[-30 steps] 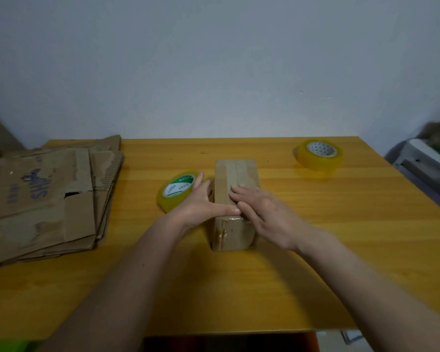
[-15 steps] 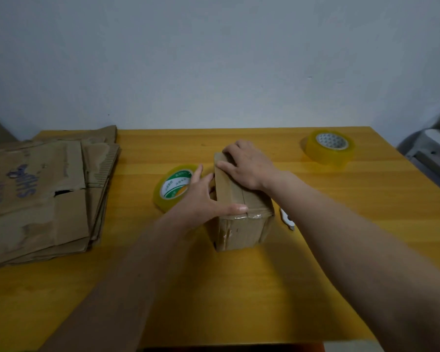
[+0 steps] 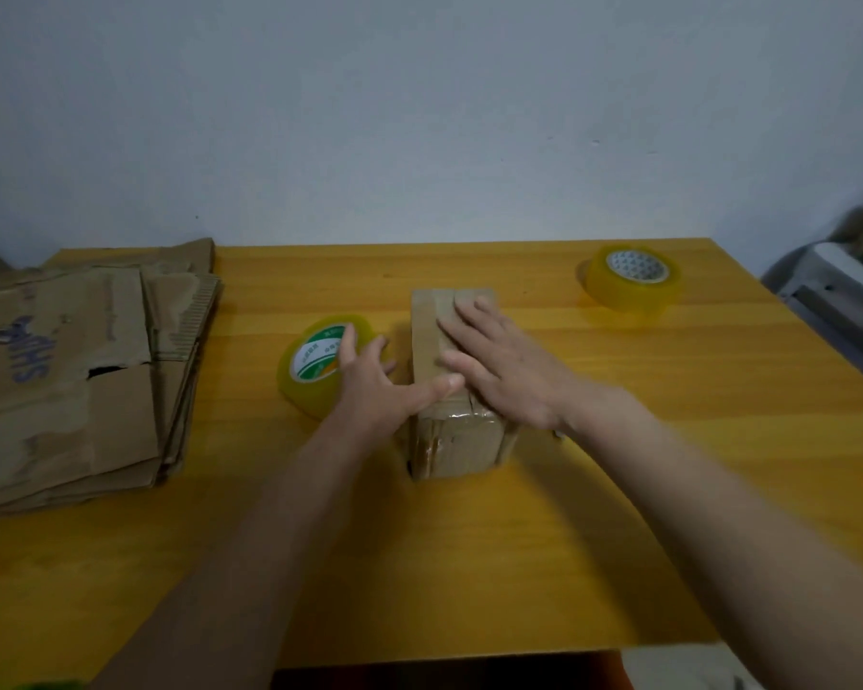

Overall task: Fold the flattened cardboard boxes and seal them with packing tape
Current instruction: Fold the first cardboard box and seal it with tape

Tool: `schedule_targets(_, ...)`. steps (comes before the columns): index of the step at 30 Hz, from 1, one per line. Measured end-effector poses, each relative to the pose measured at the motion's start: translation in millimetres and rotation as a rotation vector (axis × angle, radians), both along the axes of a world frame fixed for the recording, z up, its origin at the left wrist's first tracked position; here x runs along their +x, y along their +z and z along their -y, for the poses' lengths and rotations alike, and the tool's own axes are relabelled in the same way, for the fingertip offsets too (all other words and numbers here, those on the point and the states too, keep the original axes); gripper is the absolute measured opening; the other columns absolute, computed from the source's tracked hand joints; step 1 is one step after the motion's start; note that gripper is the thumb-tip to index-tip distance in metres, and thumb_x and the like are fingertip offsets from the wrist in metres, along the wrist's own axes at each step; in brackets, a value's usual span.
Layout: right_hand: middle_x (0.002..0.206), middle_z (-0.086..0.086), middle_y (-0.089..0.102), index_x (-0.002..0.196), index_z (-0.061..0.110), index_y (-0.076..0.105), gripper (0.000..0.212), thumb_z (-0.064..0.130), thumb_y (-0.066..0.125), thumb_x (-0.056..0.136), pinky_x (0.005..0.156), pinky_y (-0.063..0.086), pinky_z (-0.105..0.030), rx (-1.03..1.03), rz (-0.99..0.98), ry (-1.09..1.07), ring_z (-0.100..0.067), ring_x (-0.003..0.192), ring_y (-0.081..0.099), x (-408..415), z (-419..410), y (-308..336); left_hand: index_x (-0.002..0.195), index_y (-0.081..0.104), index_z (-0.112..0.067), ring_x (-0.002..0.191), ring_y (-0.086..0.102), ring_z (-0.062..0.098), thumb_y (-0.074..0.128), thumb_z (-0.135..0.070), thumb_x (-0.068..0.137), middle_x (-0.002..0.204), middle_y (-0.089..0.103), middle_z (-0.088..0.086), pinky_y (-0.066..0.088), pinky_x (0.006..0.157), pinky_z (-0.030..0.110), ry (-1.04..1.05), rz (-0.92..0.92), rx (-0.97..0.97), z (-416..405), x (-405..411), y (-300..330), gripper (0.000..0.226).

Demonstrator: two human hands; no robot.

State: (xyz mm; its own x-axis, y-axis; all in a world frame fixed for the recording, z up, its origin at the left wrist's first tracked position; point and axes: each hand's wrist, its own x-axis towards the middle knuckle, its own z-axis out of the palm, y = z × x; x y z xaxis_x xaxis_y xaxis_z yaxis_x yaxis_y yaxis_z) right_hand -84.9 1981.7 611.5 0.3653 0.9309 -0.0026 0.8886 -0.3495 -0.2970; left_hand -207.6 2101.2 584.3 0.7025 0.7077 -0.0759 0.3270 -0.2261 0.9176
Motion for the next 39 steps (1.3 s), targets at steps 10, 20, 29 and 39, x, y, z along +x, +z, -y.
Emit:
schedule_targets(10,0.156,0.01,0.021,0.148,0.029,0.03,0.073,0.034,0.067,0.084,0.116,0.006,-0.023,0.24,-0.026,0.067,-0.01,0.146,0.002,-8.5,36.0,-26.8,0.137,0.048,-0.013,0.103,0.053,0.013,0.082,-0.044,0.069,0.145,0.023,0.002,0.044,0.089,0.023,0.175,0.048,0.251,-2.8,-19.6,13.2,0.082)
schedule_targets(20,0.154,0.004,0.028,0.147,0.026,0.033,0.076,0.04,0.07,0.082,0.116,0.014,-0.026,0.255,-0.008,-0.007,-0.015,0.143,0.02,-28.9,5.5,22.7,0.085,0.074,-0.019,0.091,0.058,0.001,0.074,-0.003,0.08,0.089,0.063,-0.014,0.038,0.081,0.005,0.199,0.286,0.525,-34.4,-81.1,48.5,0.017)
schedule_targets(29,0.086,-0.005,0.073,0.09,0.005,0.073,0.012,0.013,0.073,0.081,0.083,0.051,-0.025,0.544,-0.901,-0.064,-0.01,0.08,0.065,-86.2,-1.0,52.3,0.086,0.071,-0.021,0.076,0.066,-0.003,0.069,0.007,0.08,0.077,0.073,-0.015,0.05,0.073,0.011,-0.091,0.51,0.225,6.9,-95.6,62.1,0.029)
schedule_targets(39,0.087,-0.001,0.073,0.087,0.008,0.077,0.009,0.013,0.07,0.084,0.08,0.054,-0.034,0.691,-0.512,-0.059,-0.011,0.082,0.067,-99.4,18.8,18.7,0.15,0.0,-0.041,0.102,0.061,0.005,0.08,-0.005,0.072,0.139,0.036,-0.016,0.056,0.074,0.021,-0.056,0.268,0.269,17.8,-100.5,58.7,0.117)
